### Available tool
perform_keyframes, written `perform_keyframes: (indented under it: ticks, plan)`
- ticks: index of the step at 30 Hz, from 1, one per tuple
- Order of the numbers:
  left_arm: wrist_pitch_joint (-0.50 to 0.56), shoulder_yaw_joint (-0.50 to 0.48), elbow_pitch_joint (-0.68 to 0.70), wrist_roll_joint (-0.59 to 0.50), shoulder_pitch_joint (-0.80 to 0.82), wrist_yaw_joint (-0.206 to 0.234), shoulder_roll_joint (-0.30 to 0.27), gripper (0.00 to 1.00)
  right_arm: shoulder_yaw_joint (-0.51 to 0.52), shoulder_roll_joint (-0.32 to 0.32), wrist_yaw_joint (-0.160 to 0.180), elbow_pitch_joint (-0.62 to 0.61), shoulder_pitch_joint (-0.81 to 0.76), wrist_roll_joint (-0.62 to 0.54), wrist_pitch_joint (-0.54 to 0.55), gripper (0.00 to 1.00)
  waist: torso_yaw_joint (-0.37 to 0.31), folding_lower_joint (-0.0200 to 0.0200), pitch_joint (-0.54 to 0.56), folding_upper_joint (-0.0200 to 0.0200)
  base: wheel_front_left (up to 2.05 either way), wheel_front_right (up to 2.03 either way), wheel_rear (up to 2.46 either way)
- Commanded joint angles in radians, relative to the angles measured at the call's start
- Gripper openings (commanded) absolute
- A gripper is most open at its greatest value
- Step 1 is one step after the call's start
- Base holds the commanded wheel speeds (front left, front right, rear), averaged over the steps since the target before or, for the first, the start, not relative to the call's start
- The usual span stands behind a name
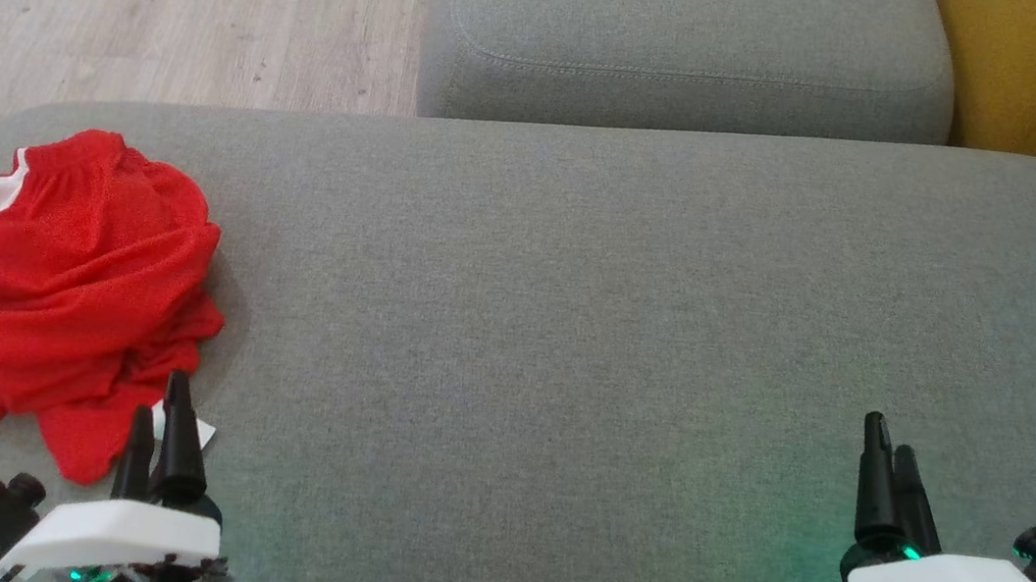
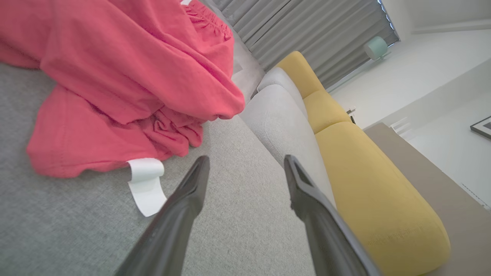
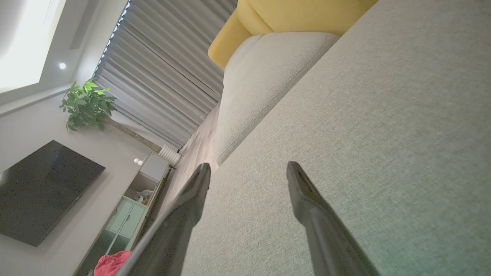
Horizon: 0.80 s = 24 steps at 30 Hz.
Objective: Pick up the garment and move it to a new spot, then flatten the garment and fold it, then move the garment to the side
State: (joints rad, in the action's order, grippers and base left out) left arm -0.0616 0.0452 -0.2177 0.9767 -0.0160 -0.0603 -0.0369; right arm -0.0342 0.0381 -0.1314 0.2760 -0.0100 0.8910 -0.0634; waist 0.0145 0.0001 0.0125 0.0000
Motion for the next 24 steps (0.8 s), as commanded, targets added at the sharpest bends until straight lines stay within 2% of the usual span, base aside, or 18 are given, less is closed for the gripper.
perform_keyframes:
  ticks: [1, 24]
  plan:
    - [-0.011, -0.007, 0.041, -0.024, 0.033, 0.007, -0.009, 1.0, -0.018, 0.007, 0.0, -0.038, 0.052, -0.025, -0.011, 1.0, 0.0, -0.0001, 0.0, 0.0, 0.0, 0.0, 0.0]
    - [-0.083, 0.036, 0.075, -0.272, 0.028, 0.032, -0.011, 1.0, -0.09, 0.009, 0.001, -0.053, 0.063, -0.331, -0.082, 1.0, 0.002, -0.0001, 0.005, 0.0, 0.0, 0.0, 0.0]
